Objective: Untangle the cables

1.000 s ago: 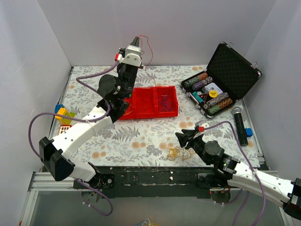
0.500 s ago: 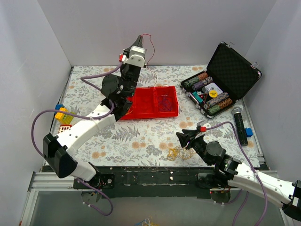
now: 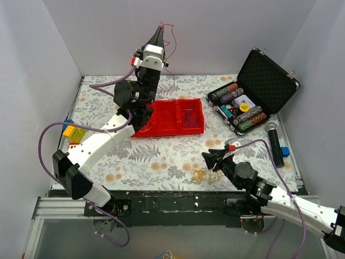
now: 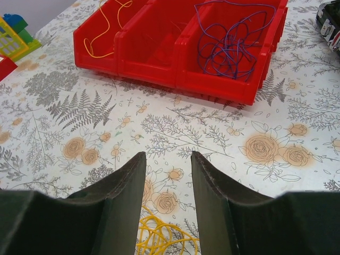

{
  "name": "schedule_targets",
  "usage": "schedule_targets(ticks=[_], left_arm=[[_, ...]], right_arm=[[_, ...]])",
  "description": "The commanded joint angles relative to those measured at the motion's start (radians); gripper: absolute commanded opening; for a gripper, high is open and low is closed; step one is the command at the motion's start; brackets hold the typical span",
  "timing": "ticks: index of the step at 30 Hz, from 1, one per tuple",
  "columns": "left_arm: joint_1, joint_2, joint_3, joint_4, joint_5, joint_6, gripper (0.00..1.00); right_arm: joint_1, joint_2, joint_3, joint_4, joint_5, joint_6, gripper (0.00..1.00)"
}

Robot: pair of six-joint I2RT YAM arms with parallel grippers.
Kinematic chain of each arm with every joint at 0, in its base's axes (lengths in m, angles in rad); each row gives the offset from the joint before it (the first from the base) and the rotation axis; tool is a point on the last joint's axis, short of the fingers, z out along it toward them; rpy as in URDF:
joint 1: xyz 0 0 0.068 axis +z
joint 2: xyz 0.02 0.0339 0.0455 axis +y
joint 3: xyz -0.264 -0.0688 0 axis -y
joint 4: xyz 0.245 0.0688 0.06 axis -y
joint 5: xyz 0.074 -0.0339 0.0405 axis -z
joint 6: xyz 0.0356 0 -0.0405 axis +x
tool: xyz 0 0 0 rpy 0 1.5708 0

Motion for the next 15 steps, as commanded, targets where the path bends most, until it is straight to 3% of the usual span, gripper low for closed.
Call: schedule_targets(ticks=[1, 15], left_arm=[[0.006, -0.016, -0.017, 0.017, 0.007, -0.003, 0.00], [0.064, -0.019, -0.302, 0.089, -0.016, 0.028, 0.00]], right_arm=[[0.003, 0.009, -0.001, 0.042, 0.006, 0.005, 0.47], [0.003, -0.002, -0.009, 0.021, 0.012, 0.014, 0.47]])
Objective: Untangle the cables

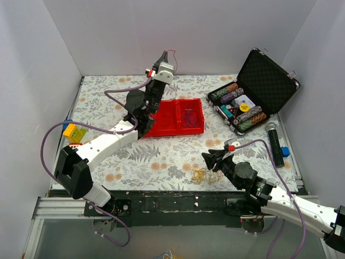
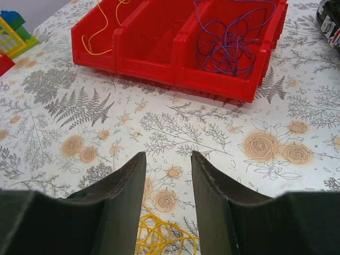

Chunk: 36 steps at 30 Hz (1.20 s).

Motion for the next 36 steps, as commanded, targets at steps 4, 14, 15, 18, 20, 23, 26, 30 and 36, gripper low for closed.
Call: schedule_targets(ticks=[4, 14, 15, 18, 20, 23, 26, 30, 36], left_arm=[[0.057, -0.019, -0.103, -0.046, -0.017, -0.037, 0.00], [0.063, -0.056, -0.222, -0.264, -0.012, -0.181, 0.00], [0.063, -0.054, -0.225, -0.272, -0.017, -0.188, 0.00], [0.063, -0.056, -0.223, -0.320, -0.016, -0.227, 0.00], [0.063, -0.059, -0.225, -0.347, -0.013, -0.247, 0.00], [0.063, -0.061, -0.238, -0.396, -0.003, -0.250, 0.00], [0.063, -0.044, -0.235, -0.459, -0.014, -0.238, 0.00], [0.063, -0.010, -0.217, -0.524, -0.066, -0.245, 0.00], [0.063, -0.001, -0.212, -0.602, -0.040, -0.313, 0.00]], right_arm=[[0.004, -0.033, -0.006, -0.002, 0.028, 0.022, 0.49], [0.003, -0.071, -0.013, -0.043, 0.035, 0.050, 0.49], [0.003, -0.073, -0.013, -0.043, 0.034, 0.050, 0.49], [0.003, -0.074, -0.013, -0.045, 0.035, 0.052, 0.49], [0.003, -0.071, -0.012, -0.045, 0.031, 0.056, 0.49], [0.003, -0.068, -0.013, -0.048, 0.031, 0.062, 0.49], [0.003, -0.070, -0.012, -0.051, 0.034, 0.071, 0.48], [0.004, -0.073, -0.012, -0.052, 0.034, 0.075, 0.48], [0.003, -0.079, -0.013, -0.056, 0.035, 0.088, 0.48]])
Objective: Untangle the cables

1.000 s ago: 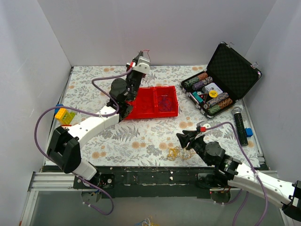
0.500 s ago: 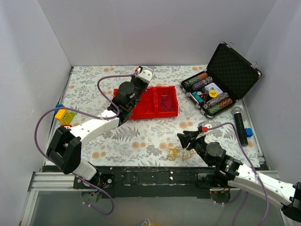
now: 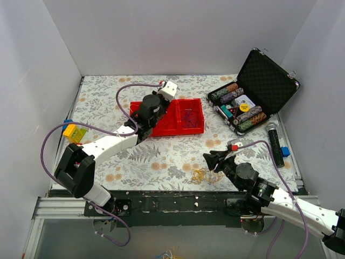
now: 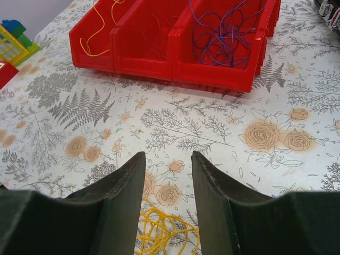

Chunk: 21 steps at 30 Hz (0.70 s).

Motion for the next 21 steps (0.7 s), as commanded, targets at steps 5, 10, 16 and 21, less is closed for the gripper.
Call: schedule_targets(ticks=[5, 10, 16, 21], left_arm=[[0.002, 0.040, 0.039, -0.134, 0.001, -0.114, 0.00], [-0.001, 0.123, 0.127, -0.171, -0.025, -0.172, 0.00], [0.002, 0.192, 0.173, -0.244, -0.074, -0.242, 0.00], [0.010, 0.177, 0.066, -0.197, -0.110, -0.253, 0.00]], right_arm=[[0.003, -0.023, -0.009, 0.034, 0.018, 0.034, 0.48], [0.005, -0.043, -0.009, 0.051, 0.025, 0.039, 0.48], [0.003, -0.044, -0.005, 0.031, 0.036, 0.051, 0.48], [0.003, -0.055, -0.012, 0.022, 0.039, 0.057, 0.48]])
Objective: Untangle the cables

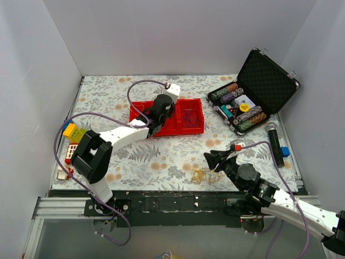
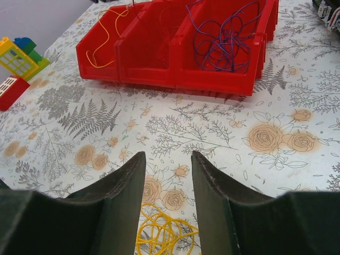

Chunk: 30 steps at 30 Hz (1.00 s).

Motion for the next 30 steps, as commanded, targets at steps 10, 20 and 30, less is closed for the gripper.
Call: schedule_targets(ticks=[10, 20, 30], left_arm=[[0.039, 0.083, -0.047, 0.036, -0.032, 0.005, 0.00], [0.053, 0.212, 0.018, 0.093, -0.043, 0.054, 0.00], [0.056, 0.179, 0.026, 0.089, 0.072, 0.103, 0.45]], right_arm=[[0.003, -0.015, 0.003, 0.011, 0.036, 0.026, 0.47], [0.005, -0.010, 0.021, -0.013, 0.047, 0.026, 0.47], [0.003, 0.025, 0.032, -0.001, 0.059, -0.015, 0.47]])
